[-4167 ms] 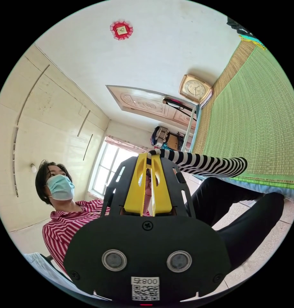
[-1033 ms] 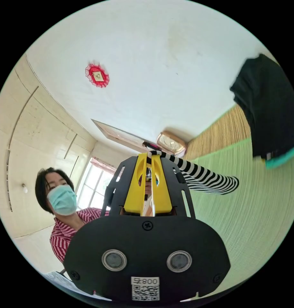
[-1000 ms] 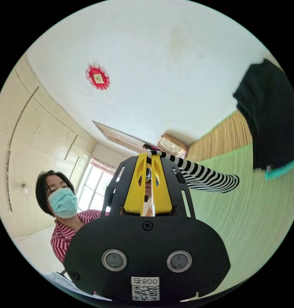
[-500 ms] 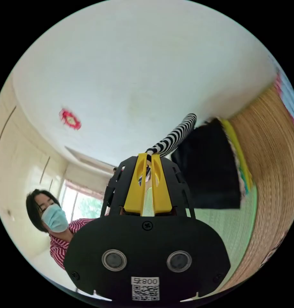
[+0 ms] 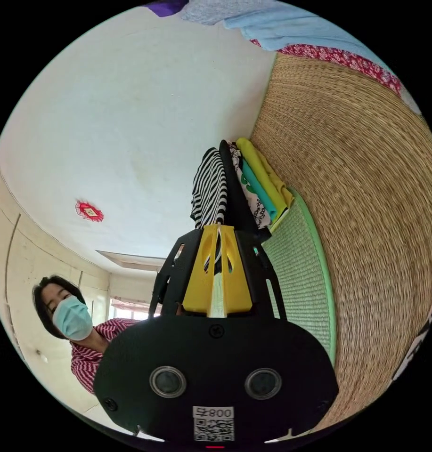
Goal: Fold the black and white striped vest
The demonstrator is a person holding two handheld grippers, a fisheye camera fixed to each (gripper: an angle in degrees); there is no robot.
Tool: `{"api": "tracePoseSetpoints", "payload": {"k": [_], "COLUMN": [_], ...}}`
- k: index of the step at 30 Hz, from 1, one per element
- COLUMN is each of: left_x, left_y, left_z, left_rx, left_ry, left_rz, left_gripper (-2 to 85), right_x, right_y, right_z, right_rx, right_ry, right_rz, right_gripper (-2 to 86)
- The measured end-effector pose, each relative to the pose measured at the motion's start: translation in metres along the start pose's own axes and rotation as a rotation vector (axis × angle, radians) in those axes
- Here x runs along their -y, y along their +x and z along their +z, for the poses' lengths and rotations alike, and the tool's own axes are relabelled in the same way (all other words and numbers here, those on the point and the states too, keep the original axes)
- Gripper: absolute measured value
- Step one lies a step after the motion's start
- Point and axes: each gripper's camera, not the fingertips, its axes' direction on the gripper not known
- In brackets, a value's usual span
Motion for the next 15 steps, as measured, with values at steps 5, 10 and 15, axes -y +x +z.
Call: {"api": "tracePoseSetpoints", "payload": {"k": [5,10,15], "left_x": [-0.015,-0.047,-0.087], "left_y": [-0.021,-0.041,-0.072], "left_z": [-0.005,-0.014,-0.001], "left_rx": [0.017,0.089,0.028], "left_ry": [0.027,0.001,-0.093], "left_rz": [-0.013,-0.047,-0.175], "left_gripper": [4.0,3.5,3.1], "right_x": [-0.059,-0.151,-0.205], "right_y": [-0.012,-0.037,-0.089], "right_z": [-0.009,-0.038,-0.082], "right_rx": [-0.089,-0.29,-0.612], "right_ry": [0.064,0.165,0.308], "right_rz": [-0.015,-0.014,-0.033], "right_gripper": [0.2,0.5,2.7]}}
